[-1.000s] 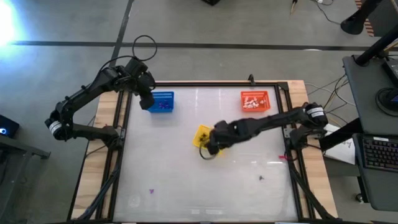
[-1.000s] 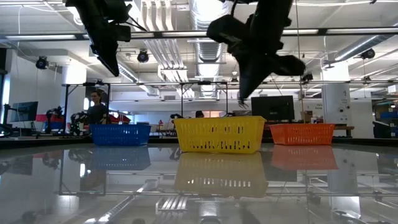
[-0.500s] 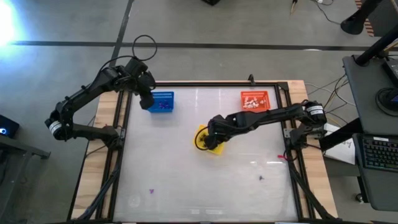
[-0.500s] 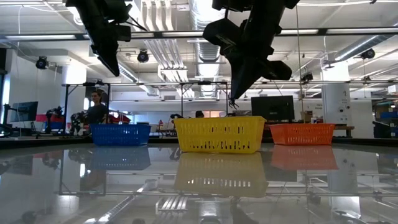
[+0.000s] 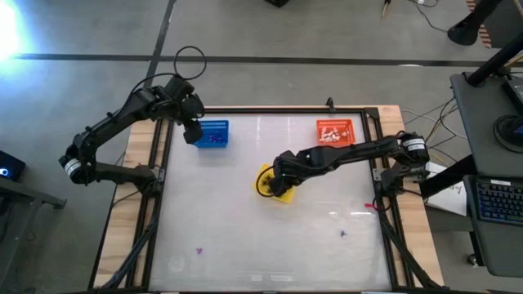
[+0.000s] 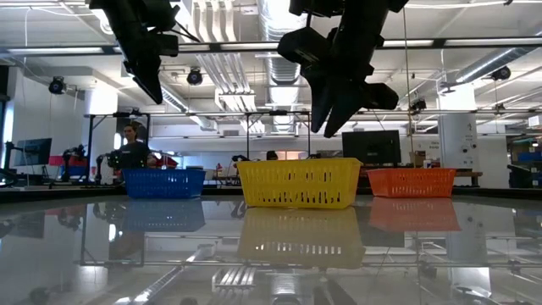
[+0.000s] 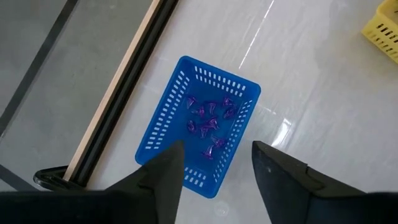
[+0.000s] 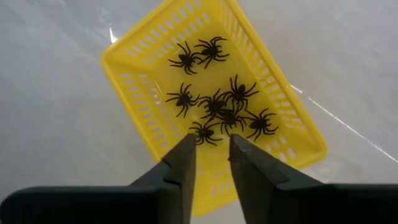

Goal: Sort Halloween decoration
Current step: Put the purple witch hat toy into the blue bin

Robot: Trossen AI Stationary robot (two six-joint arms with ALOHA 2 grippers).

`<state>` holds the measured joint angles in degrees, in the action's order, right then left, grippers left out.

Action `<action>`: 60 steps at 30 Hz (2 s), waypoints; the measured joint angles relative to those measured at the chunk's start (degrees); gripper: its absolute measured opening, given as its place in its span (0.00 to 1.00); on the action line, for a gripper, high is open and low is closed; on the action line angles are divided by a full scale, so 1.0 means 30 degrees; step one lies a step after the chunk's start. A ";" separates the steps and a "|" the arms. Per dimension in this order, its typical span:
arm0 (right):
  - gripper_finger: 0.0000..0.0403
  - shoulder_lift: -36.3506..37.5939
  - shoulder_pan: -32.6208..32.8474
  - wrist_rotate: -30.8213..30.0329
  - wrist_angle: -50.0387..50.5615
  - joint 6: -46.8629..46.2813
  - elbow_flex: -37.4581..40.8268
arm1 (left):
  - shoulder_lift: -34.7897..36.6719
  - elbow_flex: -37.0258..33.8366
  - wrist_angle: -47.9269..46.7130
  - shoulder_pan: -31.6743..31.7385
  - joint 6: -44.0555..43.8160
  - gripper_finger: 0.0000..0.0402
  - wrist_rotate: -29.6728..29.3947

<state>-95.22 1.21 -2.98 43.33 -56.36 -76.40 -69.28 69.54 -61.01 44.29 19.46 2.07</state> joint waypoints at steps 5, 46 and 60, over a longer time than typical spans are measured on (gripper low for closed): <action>0.32 0.0007 -0.0030 -0.0015 0.0015 0.0206 -0.0349 | -0.0007 0.0000 -0.0341 0.0000 -0.0337 0.49 0.0173; 0.34 0.0095 -0.6729 -0.3177 0.8174 1.4217 -0.4787 | 0.0007 -0.3427 -0.2421 -1.6798 -2.2020 0.46 0.1461; 0.34 0.0102 -0.8450 -0.0998 0.8189 1.7178 -0.4783 | -0.0353 -0.6503 0.2013 -2.2543 -3.1638 0.46 0.1501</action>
<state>-94.91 -24.14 -5.98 67.90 -4.82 -90.75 -70.33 50.03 -54.98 -23.33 -75.46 6.57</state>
